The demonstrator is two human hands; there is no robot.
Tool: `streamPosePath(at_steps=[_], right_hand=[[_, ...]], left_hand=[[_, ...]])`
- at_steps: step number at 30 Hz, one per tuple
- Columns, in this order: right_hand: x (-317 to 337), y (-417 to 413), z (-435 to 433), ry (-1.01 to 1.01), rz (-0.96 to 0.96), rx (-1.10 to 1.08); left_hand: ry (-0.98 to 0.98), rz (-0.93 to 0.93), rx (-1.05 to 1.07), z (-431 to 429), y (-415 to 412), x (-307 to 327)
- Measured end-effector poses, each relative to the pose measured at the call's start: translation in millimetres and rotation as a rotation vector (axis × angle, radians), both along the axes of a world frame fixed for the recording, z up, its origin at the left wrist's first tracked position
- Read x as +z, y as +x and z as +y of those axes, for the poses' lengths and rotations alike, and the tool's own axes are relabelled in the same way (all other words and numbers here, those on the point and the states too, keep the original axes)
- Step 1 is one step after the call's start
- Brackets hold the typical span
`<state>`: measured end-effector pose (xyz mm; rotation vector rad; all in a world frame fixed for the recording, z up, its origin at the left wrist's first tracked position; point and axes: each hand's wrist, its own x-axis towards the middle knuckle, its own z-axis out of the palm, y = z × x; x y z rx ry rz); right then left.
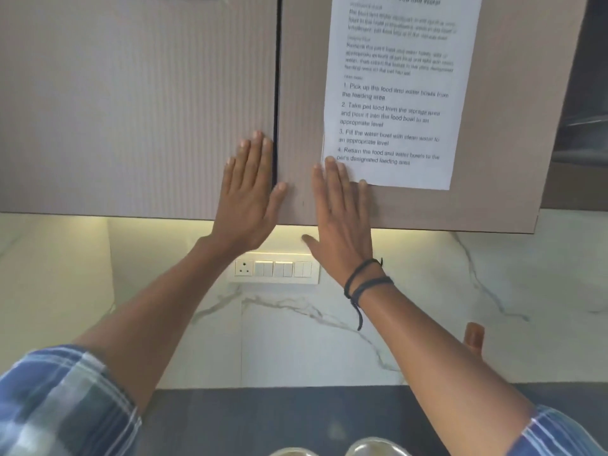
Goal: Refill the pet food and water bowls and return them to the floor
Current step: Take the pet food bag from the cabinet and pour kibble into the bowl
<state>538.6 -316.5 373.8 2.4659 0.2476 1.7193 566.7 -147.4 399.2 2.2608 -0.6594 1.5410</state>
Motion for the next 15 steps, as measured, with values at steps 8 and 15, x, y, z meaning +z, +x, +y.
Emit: streamPosePath(at_steps=[8, 15], right_hand=[[6, 13, 15, -0.079, -0.074, -0.351], [2, -13, 12, -0.09, -0.125, -0.254]], left_hand=[[-0.015, 0.077, -0.145, 7, 4, 2], [-0.047, 0.2, -0.356, 19, -7, 0]])
